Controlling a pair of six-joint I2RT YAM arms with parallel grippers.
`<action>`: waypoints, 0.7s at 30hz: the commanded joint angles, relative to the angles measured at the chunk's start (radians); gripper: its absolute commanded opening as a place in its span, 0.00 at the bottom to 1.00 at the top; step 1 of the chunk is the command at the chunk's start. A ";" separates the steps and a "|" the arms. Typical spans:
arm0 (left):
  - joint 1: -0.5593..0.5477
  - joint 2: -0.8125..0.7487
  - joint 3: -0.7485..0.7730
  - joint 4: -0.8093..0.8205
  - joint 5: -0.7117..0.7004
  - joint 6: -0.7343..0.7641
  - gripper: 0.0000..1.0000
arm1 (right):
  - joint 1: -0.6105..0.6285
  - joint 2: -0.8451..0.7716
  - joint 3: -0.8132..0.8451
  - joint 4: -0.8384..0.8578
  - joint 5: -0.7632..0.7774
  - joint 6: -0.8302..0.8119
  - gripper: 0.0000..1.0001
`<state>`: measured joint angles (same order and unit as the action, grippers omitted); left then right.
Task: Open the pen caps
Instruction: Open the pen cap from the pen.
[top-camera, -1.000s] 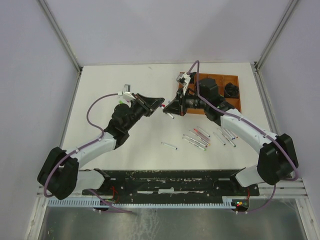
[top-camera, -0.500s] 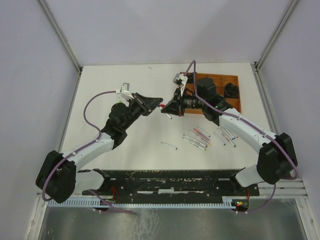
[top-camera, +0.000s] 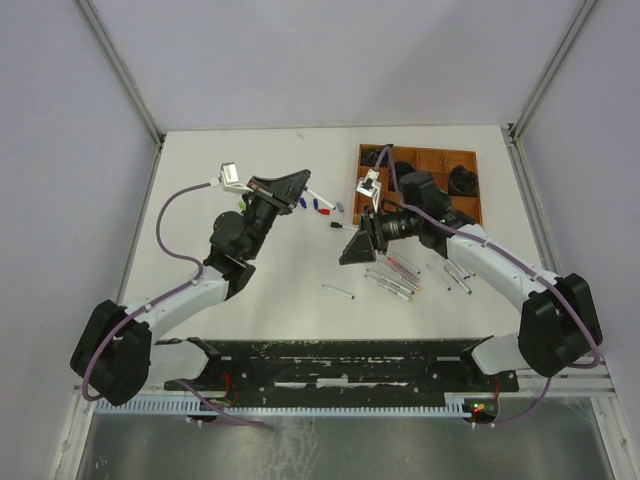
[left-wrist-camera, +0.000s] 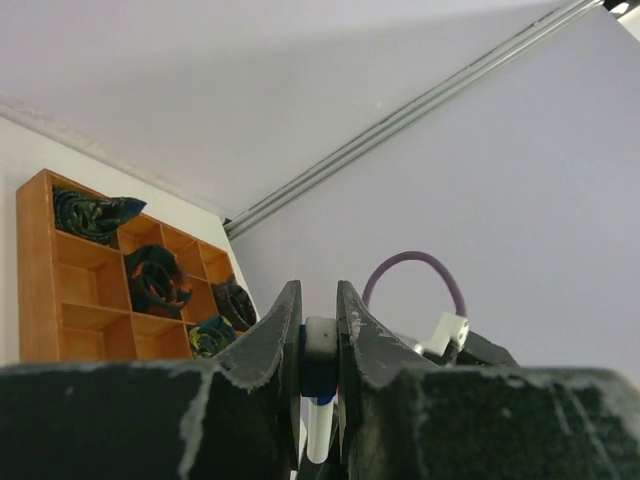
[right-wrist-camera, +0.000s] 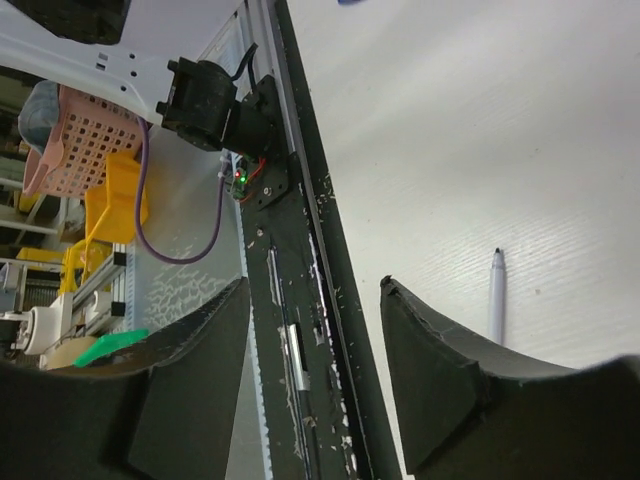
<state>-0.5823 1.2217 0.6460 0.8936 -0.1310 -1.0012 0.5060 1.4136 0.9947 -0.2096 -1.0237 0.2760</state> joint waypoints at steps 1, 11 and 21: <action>0.002 -0.040 -0.024 0.056 -0.014 0.059 0.03 | -0.053 -0.072 0.000 0.057 -0.065 0.038 0.67; -0.138 0.033 -0.064 0.147 0.050 0.024 0.03 | -0.072 -0.105 -0.060 0.211 -0.058 0.095 0.74; -0.225 0.130 -0.043 0.179 0.069 0.033 0.03 | -0.068 -0.118 -0.062 0.212 -0.050 0.105 0.65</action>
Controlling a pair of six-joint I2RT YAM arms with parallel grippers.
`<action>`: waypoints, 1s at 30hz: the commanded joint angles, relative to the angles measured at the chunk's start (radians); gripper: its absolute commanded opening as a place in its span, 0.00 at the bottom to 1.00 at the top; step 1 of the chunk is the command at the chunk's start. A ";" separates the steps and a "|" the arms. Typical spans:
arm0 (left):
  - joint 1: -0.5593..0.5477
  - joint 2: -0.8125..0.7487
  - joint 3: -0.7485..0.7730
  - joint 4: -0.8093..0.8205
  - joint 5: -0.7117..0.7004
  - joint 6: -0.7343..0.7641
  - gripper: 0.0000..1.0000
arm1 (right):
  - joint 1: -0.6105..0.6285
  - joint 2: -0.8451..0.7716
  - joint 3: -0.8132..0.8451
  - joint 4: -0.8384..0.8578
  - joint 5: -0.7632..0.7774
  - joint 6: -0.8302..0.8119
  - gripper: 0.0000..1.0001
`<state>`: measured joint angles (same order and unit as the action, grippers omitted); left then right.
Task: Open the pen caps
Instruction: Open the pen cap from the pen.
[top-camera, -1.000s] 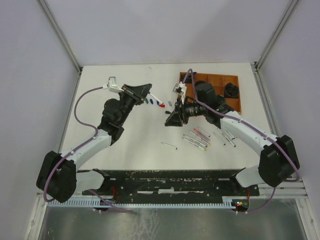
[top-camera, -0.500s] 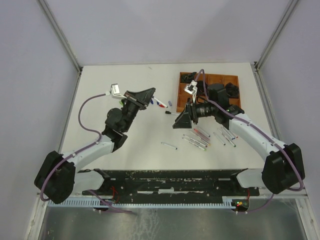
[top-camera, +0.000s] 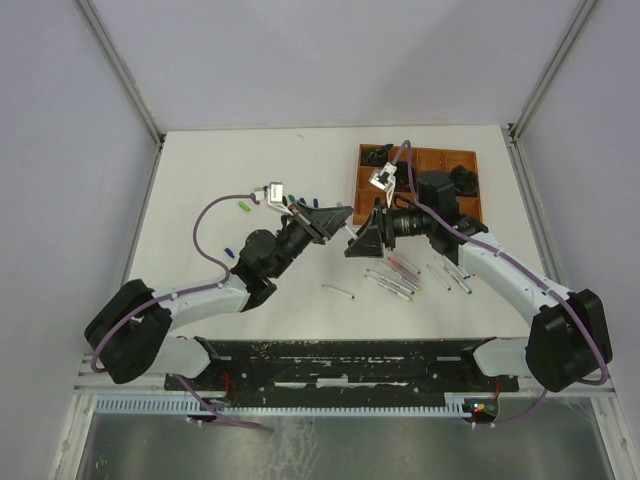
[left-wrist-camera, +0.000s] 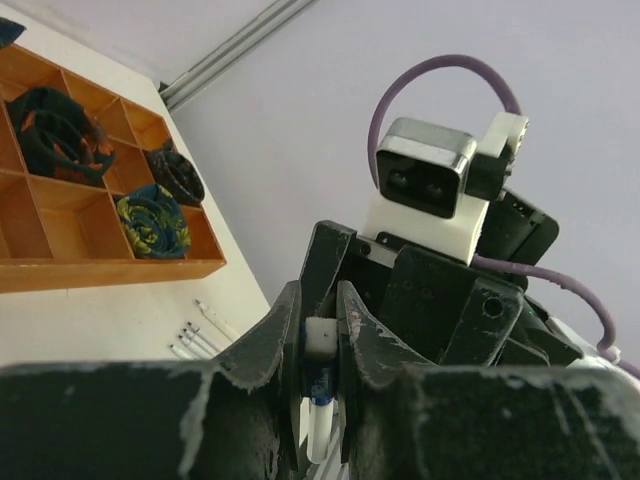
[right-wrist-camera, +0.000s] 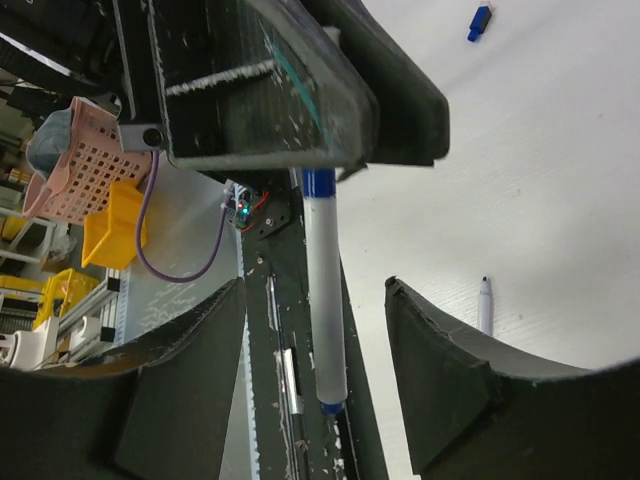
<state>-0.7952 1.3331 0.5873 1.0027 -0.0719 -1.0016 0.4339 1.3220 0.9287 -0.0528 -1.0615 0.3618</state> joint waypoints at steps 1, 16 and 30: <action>-0.012 0.024 0.016 0.072 0.004 0.035 0.03 | 0.005 -0.027 0.003 0.054 -0.013 0.020 0.62; 0.128 0.001 0.088 0.015 0.019 0.007 0.03 | 0.026 0.012 0.050 -0.096 -0.033 -0.055 0.02; 0.560 -0.026 0.265 -0.152 0.060 -0.178 0.03 | 0.088 0.075 0.073 -0.199 0.006 -0.145 0.02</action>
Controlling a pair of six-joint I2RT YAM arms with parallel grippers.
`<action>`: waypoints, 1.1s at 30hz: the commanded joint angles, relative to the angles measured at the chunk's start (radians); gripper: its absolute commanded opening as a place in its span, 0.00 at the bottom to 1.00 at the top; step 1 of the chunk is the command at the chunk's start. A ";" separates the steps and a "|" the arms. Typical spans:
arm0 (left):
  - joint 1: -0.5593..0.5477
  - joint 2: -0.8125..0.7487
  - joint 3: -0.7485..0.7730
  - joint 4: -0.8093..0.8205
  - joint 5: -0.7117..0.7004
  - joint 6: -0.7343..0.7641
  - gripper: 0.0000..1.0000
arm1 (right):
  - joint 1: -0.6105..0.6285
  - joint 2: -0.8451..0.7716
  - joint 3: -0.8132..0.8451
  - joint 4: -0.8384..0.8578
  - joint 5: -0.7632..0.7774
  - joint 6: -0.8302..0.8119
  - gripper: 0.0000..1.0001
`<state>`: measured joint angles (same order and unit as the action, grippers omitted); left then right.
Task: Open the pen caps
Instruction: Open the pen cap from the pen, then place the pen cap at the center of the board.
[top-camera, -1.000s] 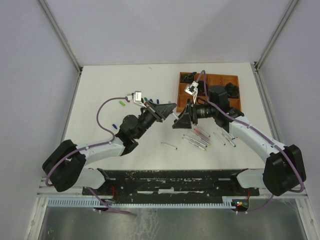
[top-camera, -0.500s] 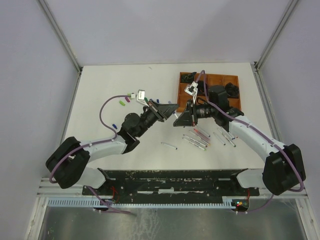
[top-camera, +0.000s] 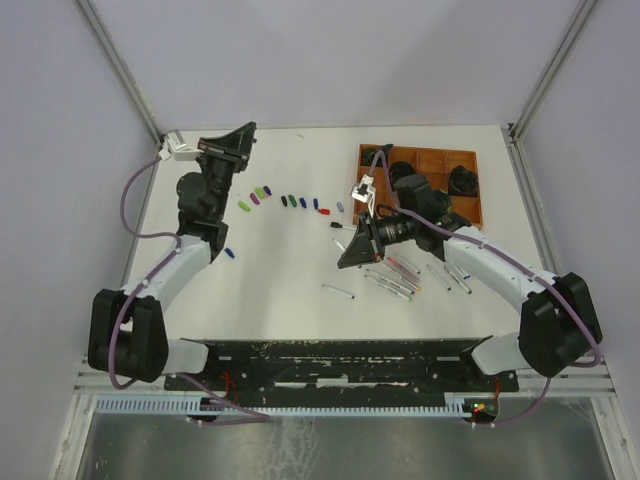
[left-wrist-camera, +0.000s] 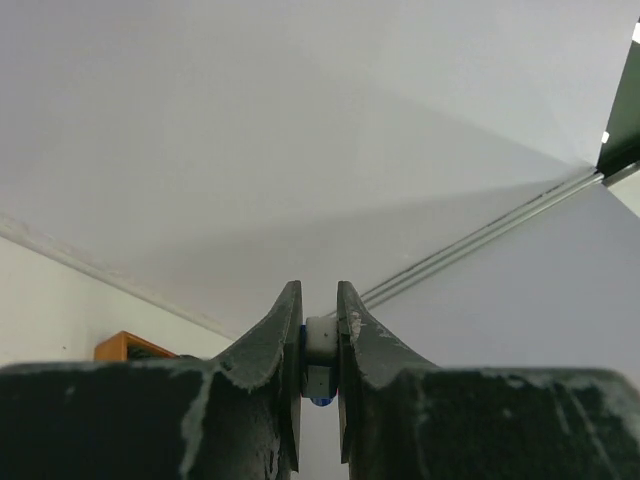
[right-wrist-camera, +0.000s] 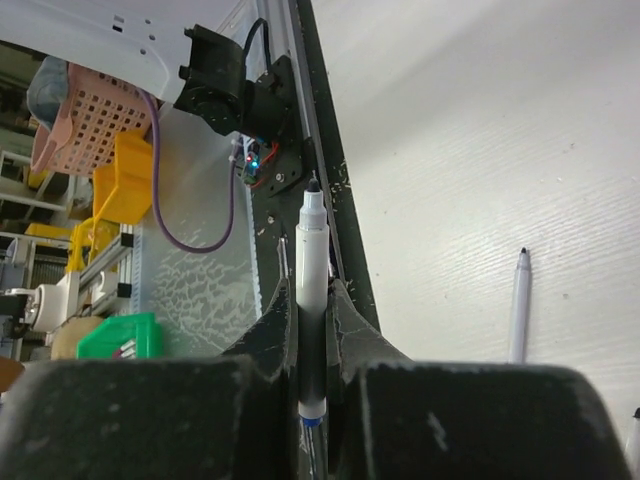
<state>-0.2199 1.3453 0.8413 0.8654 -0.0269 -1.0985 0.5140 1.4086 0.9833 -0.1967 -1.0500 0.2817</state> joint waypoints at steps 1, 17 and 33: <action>-0.015 -0.055 0.003 -0.057 0.042 -0.083 0.03 | 0.008 -0.015 0.033 -0.103 0.021 -0.115 0.02; -0.015 -0.178 -0.079 -1.235 -0.207 0.212 0.03 | 0.045 0.098 0.134 -0.349 0.316 -0.403 0.09; -0.011 0.253 0.180 -1.410 -0.333 0.254 0.03 | 0.045 0.116 0.148 -0.375 0.314 -0.421 0.10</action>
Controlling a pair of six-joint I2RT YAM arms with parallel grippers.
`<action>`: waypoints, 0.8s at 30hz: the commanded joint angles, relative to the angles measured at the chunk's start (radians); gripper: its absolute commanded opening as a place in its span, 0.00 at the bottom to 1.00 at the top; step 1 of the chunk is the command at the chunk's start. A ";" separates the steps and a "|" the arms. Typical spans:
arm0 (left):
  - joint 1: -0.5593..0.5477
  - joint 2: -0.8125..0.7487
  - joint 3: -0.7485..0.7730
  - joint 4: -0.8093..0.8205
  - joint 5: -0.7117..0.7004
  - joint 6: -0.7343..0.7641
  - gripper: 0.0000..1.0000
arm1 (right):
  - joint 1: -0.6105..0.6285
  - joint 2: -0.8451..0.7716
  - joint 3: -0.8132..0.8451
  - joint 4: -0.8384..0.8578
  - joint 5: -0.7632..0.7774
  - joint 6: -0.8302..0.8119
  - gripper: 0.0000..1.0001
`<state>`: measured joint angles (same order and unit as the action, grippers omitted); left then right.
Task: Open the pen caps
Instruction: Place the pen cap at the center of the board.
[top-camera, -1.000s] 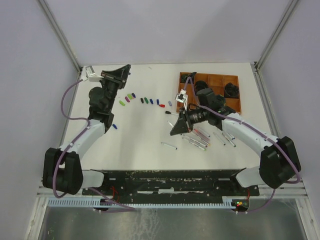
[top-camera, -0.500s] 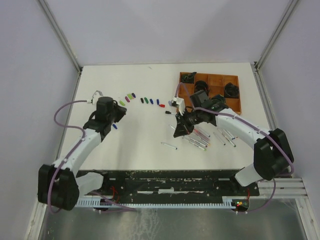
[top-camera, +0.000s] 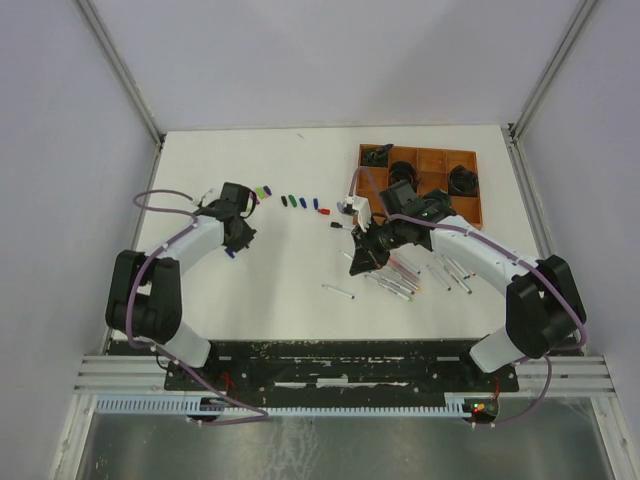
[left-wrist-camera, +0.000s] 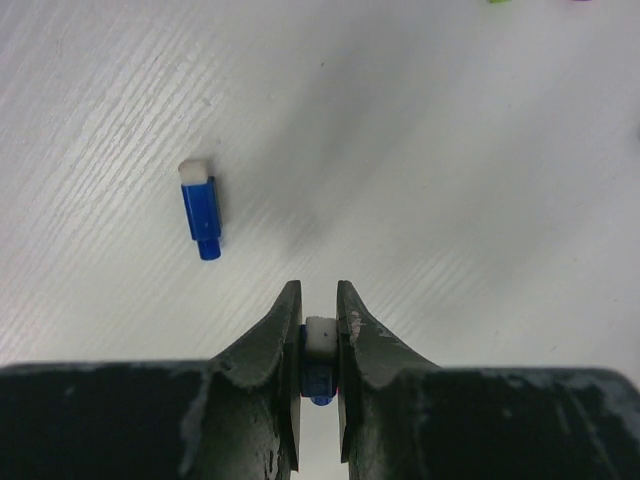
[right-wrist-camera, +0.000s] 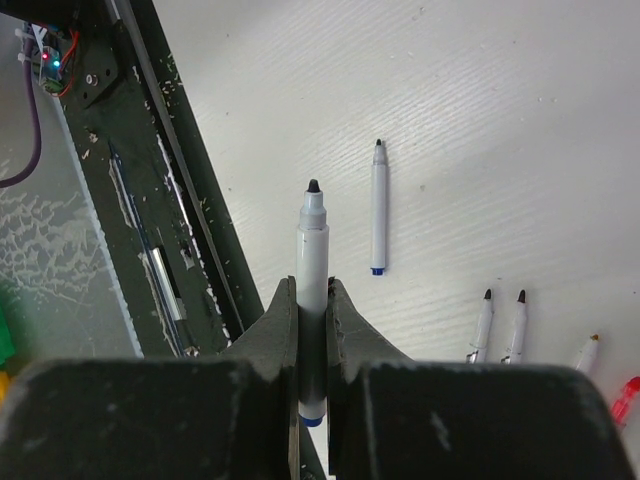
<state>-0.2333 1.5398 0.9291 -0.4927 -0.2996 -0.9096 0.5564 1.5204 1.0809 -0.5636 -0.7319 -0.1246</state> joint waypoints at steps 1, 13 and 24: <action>0.003 0.074 0.110 -0.063 -0.067 0.070 0.03 | 0.003 0.005 0.051 -0.009 -0.006 -0.015 0.10; 0.069 0.172 0.163 -0.092 0.012 0.090 0.05 | 0.002 0.000 0.058 -0.016 -0.017 -0.015 0.10; 0.083 0.186 0.161 -0.102 0.040 0.083 0.16 | 0.001 -0.009 0.060 -0.020 -0.024 -0.015 0.10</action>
<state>-0.1570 1.7264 1.0698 -0.5880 -0.2672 -0.8478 0.5564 1.5234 1.0962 -0.5903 -0.7372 -0.1295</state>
